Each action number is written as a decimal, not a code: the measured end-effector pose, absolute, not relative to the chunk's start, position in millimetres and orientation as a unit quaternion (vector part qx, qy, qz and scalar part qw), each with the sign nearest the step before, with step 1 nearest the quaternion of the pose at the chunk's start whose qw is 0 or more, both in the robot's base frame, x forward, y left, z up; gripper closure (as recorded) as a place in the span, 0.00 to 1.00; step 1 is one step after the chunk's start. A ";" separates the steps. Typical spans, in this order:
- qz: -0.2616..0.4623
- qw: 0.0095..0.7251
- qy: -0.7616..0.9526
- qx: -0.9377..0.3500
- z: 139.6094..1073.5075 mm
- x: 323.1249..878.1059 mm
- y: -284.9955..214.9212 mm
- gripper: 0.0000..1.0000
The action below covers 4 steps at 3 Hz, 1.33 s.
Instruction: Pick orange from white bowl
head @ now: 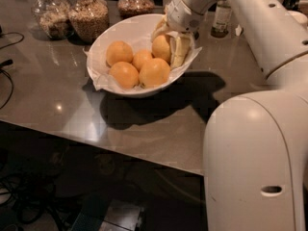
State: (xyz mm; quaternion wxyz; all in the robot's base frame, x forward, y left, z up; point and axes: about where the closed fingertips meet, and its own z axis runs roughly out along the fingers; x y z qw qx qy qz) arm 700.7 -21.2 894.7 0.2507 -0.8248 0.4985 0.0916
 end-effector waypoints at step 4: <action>0.001 0.270 0.517 -0.813 941.7 672.5 -38.1 1.00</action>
Offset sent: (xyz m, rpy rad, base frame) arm -0.0260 -0.0232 0.0230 -0.1269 -0.0668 -0.0858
